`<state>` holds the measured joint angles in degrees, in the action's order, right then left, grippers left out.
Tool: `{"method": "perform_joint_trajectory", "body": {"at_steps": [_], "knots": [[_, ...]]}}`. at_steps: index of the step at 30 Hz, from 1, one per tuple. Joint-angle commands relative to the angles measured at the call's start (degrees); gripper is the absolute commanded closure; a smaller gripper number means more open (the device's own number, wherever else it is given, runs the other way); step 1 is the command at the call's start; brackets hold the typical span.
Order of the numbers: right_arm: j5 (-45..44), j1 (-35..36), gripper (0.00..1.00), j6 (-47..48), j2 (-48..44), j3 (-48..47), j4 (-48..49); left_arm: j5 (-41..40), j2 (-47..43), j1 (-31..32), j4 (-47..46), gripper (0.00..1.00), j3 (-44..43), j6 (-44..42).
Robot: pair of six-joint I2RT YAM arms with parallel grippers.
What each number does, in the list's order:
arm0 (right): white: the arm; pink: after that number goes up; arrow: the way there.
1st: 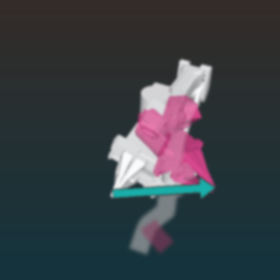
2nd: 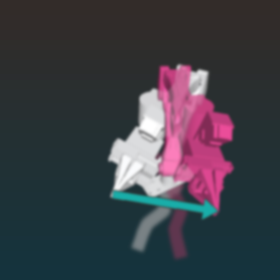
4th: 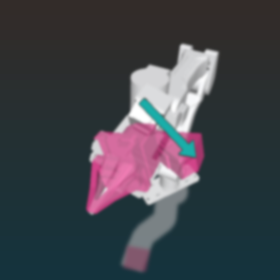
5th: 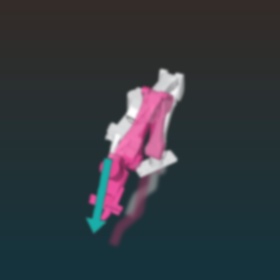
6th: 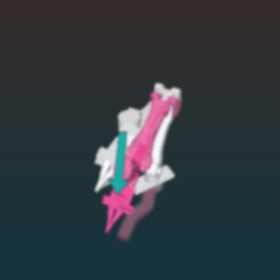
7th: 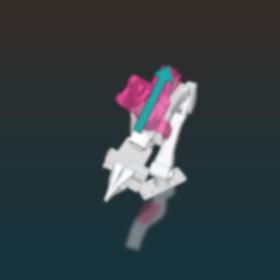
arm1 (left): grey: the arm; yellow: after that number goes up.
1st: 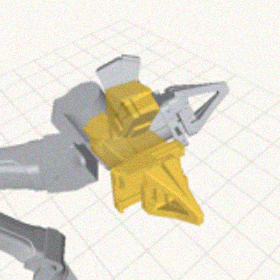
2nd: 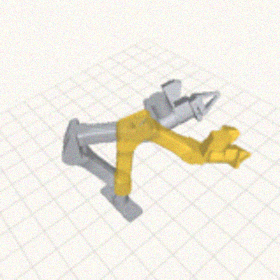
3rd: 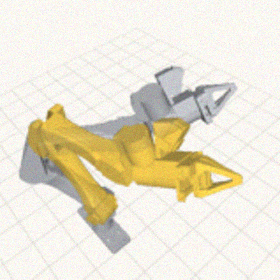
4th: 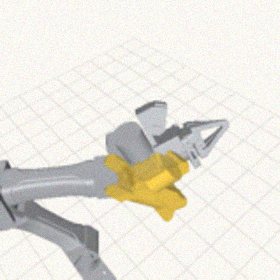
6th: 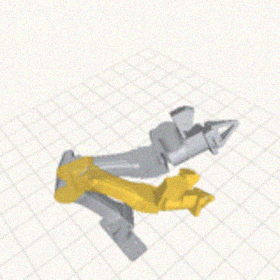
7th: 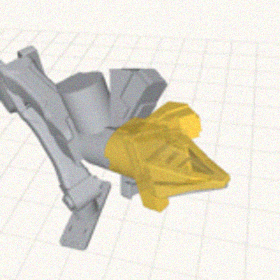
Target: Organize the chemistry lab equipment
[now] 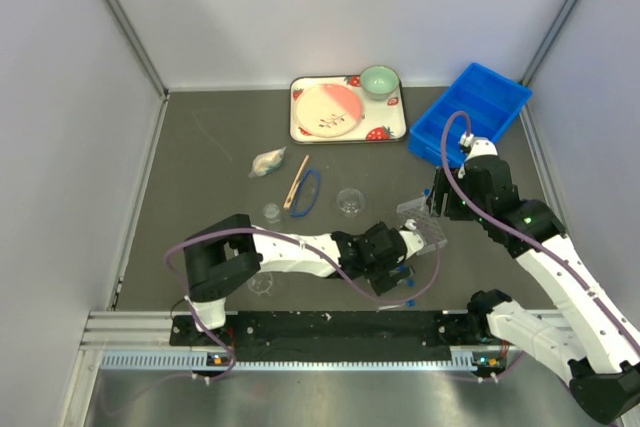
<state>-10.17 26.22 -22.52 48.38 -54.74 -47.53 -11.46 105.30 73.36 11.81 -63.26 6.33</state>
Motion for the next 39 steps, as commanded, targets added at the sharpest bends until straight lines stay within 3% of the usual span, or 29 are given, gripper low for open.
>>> {"method": "perform_joint_trajectory", "body": {"at_steps": [1,15,25,39], "knots": [[0.5,0.7,0.33,0.4,-0.3,0.1,2.2,-2.9,-0.4,-1.6,1.1,0.04,2.4,0.2],[1.5,0.7,0.33,0.3,0.5,-0.1,3.2,-3.7,-1.0,-3.8,0.8,0.04,4.6,0.0],[1.9,0.7,0.33,0.3,0.4,0.4,3.3,-0.1,-4.4,-3.7,3.4,0.05,1.7,-0.3],[2.0,0.7,0.33,0.2,-1.1,0.3,2.7,0.2,-5.0,2.5,8.1,0.07,-5.9,-3.1]]}}
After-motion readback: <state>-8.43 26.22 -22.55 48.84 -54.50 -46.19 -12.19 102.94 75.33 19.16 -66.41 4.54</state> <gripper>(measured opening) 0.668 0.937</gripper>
